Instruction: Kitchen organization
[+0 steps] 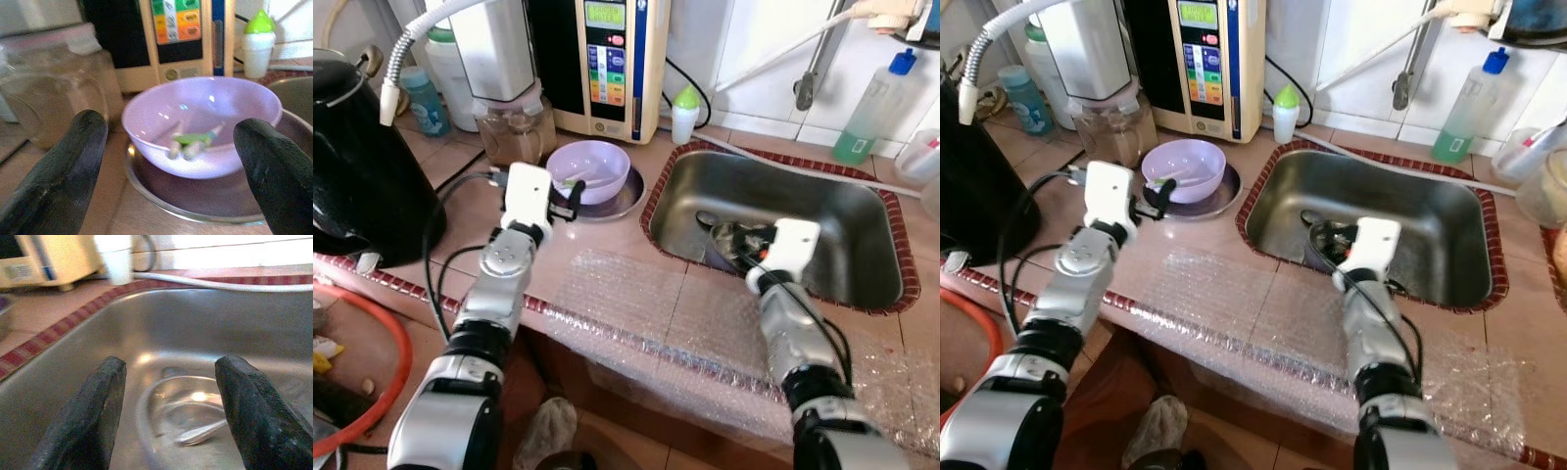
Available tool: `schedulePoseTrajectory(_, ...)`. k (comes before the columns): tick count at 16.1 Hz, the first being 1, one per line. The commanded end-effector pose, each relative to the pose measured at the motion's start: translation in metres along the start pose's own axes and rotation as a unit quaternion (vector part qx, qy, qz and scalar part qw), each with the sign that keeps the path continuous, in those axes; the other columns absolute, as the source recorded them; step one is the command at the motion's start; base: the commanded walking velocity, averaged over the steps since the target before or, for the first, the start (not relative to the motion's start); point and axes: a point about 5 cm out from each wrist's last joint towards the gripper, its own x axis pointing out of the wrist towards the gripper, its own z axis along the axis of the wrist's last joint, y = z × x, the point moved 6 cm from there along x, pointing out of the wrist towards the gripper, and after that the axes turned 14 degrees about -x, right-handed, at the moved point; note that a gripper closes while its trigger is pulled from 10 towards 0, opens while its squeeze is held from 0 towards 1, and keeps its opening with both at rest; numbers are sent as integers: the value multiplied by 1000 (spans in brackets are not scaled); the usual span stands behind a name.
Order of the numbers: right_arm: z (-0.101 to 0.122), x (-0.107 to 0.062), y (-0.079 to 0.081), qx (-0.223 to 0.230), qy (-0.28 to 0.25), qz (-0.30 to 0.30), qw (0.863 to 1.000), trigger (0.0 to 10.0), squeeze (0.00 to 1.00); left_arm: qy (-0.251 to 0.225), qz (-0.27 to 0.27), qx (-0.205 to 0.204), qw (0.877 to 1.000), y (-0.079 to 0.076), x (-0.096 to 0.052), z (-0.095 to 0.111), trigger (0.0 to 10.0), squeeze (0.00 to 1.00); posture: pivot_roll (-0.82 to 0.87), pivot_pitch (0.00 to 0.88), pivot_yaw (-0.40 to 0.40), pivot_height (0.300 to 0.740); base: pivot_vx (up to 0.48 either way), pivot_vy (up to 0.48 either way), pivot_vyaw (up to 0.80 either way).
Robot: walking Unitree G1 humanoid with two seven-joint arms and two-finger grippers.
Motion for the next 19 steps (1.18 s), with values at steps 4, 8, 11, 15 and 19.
schedulePoseTrajectory(4, 9, -5, 32, -20, -16, 69, 997, 10000, 0, -2, -10, -22, 1000, -5, 8, 4, 0, 0, -71, 0, 72, 740, 0, 0, 0)
schedulePoseTrajectory(8, 15, -11, 46, -20, -29, 112, 993, 10000, 0, -3, -10, -27, 1000, -3, 8, 3, 0, 0, -67, 0, 69, 740, 0, 0, 0)
schedulePoseTrajectory(11, 16, -11, 46, -20, -29, 112, 993, 10000, 0, -3, -12, -30, 999, -2, 8, 3, 0, 0, -65, 0, 69, 740, 0, 0, 0)
schedulePoseTrajectory(15, 20, -11, 44, -22, -30, 109, 993, 10000, 0, -6, -17, -33, 999, -3, 9, 3, 0, 0, -64, 0, 69, 740, 0, 0, 0)
schedulePoseTrajectory(19, 21, -10, 42, -25, -29, 104, 994, 10000, 0, -7, -18, -38, 999, -3, 9, 3, 0, 0, -64, 0, 69, 740, 0, 0, 0)
